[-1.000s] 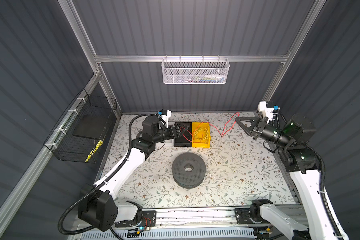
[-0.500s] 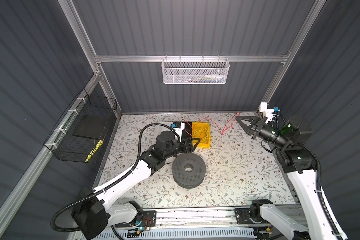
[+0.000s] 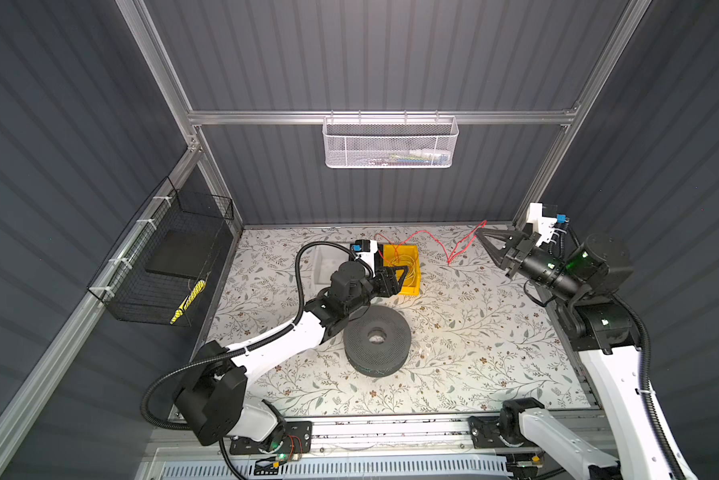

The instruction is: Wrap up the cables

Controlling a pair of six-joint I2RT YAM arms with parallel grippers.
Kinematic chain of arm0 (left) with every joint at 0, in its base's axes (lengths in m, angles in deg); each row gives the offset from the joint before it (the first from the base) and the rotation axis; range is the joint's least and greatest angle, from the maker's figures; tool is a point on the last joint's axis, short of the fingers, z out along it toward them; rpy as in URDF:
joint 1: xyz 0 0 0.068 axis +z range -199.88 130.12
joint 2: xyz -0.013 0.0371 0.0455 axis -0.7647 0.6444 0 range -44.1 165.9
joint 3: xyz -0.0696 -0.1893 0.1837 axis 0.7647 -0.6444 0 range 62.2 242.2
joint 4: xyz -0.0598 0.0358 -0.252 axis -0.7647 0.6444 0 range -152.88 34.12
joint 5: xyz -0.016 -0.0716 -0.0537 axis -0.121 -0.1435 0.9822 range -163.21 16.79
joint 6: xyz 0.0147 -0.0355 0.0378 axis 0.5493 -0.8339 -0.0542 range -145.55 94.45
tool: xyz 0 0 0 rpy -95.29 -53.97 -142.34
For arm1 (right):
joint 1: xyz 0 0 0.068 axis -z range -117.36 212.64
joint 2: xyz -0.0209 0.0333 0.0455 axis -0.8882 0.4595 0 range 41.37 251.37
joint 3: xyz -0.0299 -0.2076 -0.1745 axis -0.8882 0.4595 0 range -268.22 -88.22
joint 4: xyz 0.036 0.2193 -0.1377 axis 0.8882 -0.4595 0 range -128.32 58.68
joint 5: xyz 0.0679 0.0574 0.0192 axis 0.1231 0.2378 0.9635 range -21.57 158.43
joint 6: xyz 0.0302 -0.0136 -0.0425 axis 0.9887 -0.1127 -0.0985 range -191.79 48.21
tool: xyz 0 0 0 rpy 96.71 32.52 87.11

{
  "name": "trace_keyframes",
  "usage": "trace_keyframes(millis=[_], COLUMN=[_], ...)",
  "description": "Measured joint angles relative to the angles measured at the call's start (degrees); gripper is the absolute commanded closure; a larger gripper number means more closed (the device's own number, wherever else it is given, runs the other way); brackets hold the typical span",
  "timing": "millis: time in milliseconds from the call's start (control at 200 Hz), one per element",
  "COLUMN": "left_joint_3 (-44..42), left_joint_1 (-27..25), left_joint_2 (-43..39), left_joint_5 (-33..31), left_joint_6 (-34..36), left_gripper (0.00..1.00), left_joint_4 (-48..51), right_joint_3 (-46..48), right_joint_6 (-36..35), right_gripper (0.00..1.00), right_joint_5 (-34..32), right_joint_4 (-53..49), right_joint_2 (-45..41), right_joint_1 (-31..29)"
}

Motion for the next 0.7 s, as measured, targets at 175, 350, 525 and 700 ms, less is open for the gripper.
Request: trace_keyframes(millis=[175, 350, 525, 700], left_joint_3=[1.97, 3.15, 4.98, 7.5], left_joint_1=[-0.37, -0.37, -0.37, -0.37], left_joint_2=[3.48, 5.42, 7.3, 9.79], left_joint_5=[-2.32, -5.79, -7.87, -7.89], left_joint_6=[-1.07, -1.84, -1.46, -1.09], left_gripper=[0.31, 0.41, 0.44, 0.62], left_joint_4=[-1.77, -2.75, -2.58, -3.43], right_joint_3=[0.04, 0.04, 0.04, 0.04], right_joint_6=[0.07, 0.09, 0.2, 0.17], right_gripper=[1.0, 1.0, 1.0, 1.0], right_joint_5=[-1.11, -1.75, -1.9, -2.43], right_joint_4=[-0.2, -0.2, -0.63, -0.94], right_joint_2=[-0.28, -0.63, -0.94, -1.86], right_joint_1=[-1.2, -1.51, -1.53, -1.79])
